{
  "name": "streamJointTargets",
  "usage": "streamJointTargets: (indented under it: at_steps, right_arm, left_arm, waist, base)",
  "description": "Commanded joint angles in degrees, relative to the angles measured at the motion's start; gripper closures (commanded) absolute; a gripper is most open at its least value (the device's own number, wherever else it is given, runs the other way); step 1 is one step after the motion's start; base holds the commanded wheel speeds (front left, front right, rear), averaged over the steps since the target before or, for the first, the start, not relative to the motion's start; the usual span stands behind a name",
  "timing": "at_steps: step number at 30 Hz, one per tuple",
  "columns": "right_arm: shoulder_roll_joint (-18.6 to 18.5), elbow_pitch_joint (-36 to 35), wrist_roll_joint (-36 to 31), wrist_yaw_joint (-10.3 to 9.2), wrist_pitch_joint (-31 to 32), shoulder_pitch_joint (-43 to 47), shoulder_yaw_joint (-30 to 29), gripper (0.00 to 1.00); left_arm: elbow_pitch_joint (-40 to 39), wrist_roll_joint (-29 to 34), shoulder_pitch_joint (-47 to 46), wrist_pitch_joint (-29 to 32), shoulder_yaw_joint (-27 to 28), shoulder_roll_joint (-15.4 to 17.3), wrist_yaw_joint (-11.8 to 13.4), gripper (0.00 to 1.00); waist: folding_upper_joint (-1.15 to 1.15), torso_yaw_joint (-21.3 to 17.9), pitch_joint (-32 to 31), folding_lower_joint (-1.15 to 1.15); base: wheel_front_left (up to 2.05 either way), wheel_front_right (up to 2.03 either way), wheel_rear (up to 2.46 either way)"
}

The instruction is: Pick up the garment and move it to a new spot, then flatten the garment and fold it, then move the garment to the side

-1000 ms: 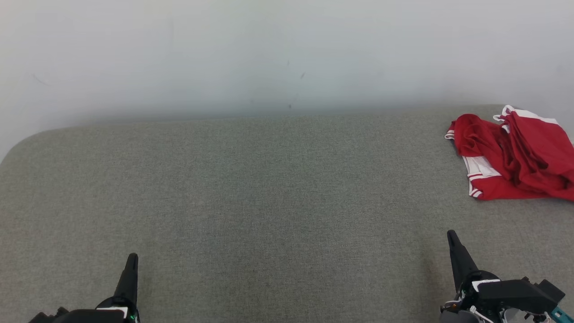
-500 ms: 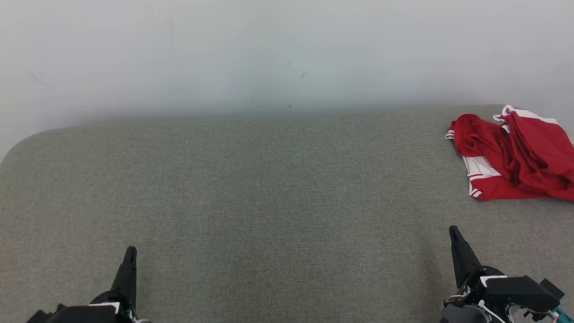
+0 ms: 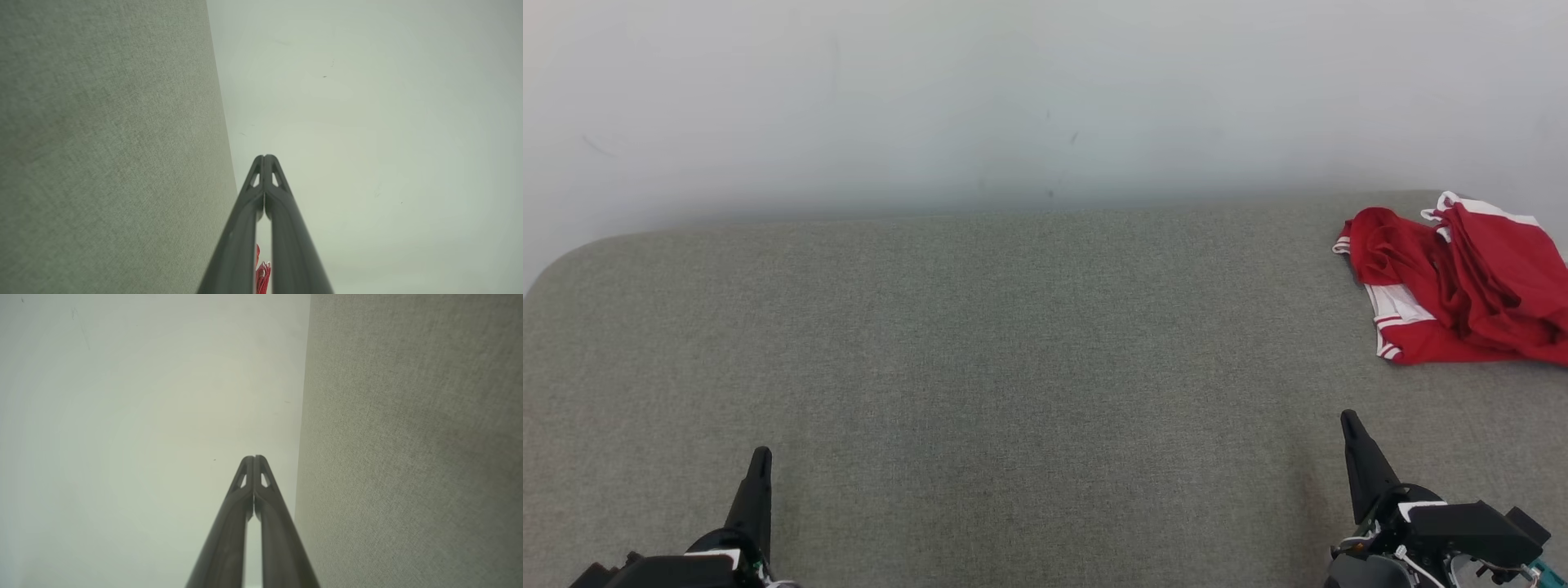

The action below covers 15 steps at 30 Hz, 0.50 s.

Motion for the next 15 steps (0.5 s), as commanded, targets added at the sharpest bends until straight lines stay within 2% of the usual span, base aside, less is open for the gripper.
streamJointTargets:
  at_steps: [1, 15]
  right_arm:
    - [0.2, -0.1, -0.1, -0.12, 0.1, -0.5, -0.1, 1.0]
    - [0.4, 0.0, -0.3, -0.12, 0.4, -0.5, -0.4, 1.0]
  left_arm:
    - [-0.1, -0.3, -0.5, 0.0, 0.2, 0.2, -0.1, 1.0]
    - [-0.2, -0.3, -0.5, 0.0, 0.2, 0.2, -0.1, 1.0]
  waist:
    - [0.0, 0.0, 0.0, 0.0]
    - [0.0, 0.0, 0.0, 0.0]
  base:
    - [0.0, 0.0, 0.0]
    - [0.0, 0.0, 0.0]
